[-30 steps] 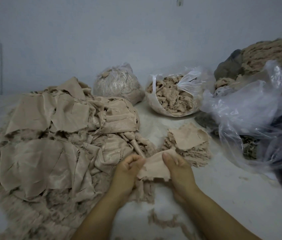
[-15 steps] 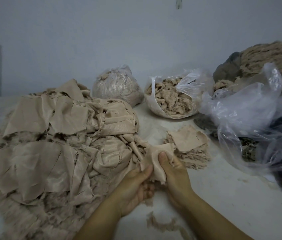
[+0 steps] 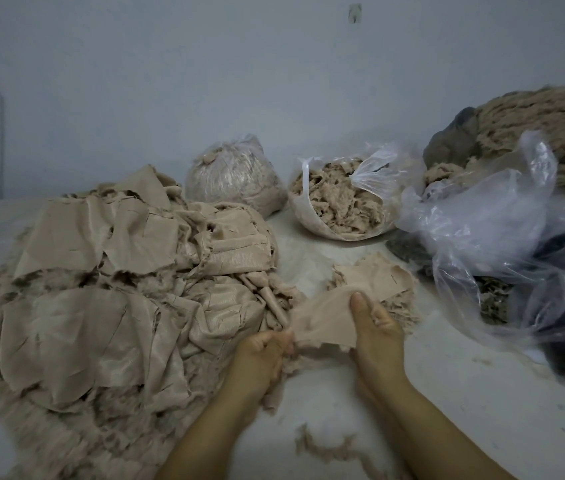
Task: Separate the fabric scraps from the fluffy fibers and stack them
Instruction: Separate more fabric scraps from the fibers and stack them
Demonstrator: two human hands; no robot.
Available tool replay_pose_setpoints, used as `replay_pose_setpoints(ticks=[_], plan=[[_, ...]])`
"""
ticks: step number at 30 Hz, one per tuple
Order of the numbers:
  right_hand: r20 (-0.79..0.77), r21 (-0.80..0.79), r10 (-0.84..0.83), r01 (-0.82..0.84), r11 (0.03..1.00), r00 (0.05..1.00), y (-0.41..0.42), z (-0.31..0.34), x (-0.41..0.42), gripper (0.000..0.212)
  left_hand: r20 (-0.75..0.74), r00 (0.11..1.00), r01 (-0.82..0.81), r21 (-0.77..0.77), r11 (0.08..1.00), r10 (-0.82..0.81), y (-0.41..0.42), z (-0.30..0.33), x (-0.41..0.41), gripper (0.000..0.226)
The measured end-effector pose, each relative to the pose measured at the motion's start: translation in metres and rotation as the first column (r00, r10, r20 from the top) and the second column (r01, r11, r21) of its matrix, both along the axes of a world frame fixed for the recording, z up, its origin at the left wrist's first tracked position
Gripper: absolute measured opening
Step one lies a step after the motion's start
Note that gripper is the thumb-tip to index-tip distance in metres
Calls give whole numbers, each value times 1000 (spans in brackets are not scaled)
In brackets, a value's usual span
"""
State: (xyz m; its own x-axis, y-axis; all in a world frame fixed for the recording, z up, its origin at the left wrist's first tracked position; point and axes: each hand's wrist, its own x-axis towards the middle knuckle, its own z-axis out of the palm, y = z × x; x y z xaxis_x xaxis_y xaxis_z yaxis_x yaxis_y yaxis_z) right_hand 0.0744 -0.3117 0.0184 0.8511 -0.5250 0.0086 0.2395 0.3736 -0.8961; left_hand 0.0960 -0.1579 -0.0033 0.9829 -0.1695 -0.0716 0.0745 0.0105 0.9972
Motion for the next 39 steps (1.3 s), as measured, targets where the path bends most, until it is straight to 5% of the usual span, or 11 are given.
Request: replay_pose_setpoints(ticks=[3, 7, 12, 17, 21, 25, 29, 32, 35, 37, 39], plan=[[-26, -18, -56, 56, 998, 998, -17, 8, 1, 25, -25, 1000, 0, 70, 998, 2, 14, 0, 4, 32], [-51, -282, 151, -160, 946, 987, -8, 14, -9, 11, 65, 995, 64, 139, 988, -73, 12, 6, 2, 44], [-11, -271, 346, -336, 902, 938, -7, 30, -8, 21, -11, 979, 202, -85, 976, -204, -9, 31, 8, 35], [-30, -506, 26, -38, 861, 999, -51, 48, 29, 26, 79, 996, 39, -85, 996, -32, -37, 62, 39, 9], [-104, -672, -178, 63, 738, 979, -93, 52, 59, 28, 163, 986, 24, 100, 995, -40, -75, 69, 67, 10], [-278, -893, -370, -97, 439, 886, -108, 38, 64, 28, 221, 975, -60, 270, 961, -1, -96, 51, 84, 20], [9, -985, -270, 55, 163, 963, -89, 8, 50, 33, 370, 928, -202, 373, 906, 54, -73, 36, 82, 16], [-97, -994, -156, -103, -32, 983, -77, -11, 47, 29, 461, 865, -221, 703, 676, -197, -42, 22, 71, 11], [109, -990, -68, 114, 84, 992, -63, -4, 37, 29, 428, 843, -248, 847, 470, -327, -18, -1, 52, 31], [252, -960, 67, 241, 145, 965, -51, 0, 29, 32, 479, 829, -272, 796, 541, -288, -10, -11, 42, 36], [114, -983, 243, 74, 166, 963, -36, -5, 18, 26, 549, 810, -279, 671, 687, -206, -7, -13, 34, 24]])
